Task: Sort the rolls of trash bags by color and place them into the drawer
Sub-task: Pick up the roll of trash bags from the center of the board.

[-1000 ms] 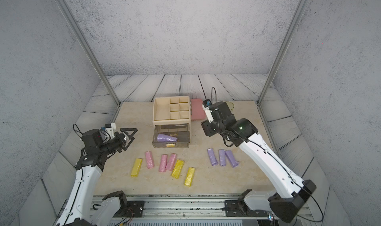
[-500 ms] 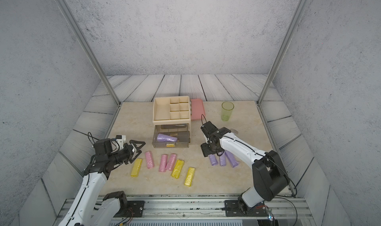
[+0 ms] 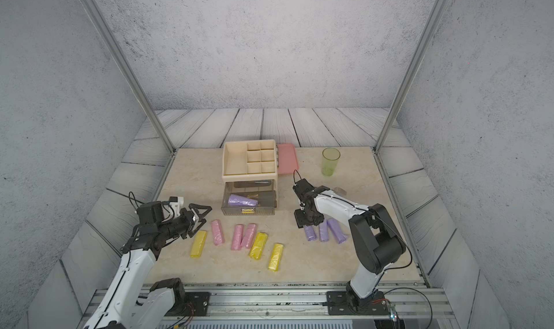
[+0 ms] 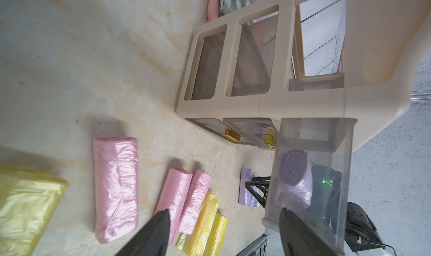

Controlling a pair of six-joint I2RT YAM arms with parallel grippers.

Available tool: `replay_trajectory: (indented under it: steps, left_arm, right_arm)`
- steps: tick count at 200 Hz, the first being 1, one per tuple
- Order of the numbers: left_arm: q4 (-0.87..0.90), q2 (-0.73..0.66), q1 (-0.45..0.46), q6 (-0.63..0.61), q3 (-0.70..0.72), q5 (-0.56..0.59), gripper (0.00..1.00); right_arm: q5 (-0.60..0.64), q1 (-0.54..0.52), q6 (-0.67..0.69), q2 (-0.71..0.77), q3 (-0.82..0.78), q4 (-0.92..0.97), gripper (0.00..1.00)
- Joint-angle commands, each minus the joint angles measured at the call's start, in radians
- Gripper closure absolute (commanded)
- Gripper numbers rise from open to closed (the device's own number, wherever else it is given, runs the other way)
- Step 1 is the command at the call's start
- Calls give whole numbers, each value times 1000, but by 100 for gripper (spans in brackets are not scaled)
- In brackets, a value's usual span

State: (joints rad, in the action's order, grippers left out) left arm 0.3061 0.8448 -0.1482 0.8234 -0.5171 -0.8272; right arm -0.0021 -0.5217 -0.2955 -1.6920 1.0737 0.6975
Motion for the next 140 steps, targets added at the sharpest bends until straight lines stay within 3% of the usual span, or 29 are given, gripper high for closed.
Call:
replay_trajectory:
  steps: [1,63,114,140]
  left_arm:
    - [-14,2,7,-20,-4,-9,21]
    - [-35,12,7,-3,-20,-7,21]
    - [-54,38,7,-1,-23,-18,21]
    - [-62,56,7,3,-41,-29,21]
  right_arm:
    - [-23,9,4,-45,-1,-6,44]
    - [-30,11,22,-76,0,0,58]
    - [-39,13,50,-78,29,25,82]
    - [-9,11,62,-5,64,63,86]
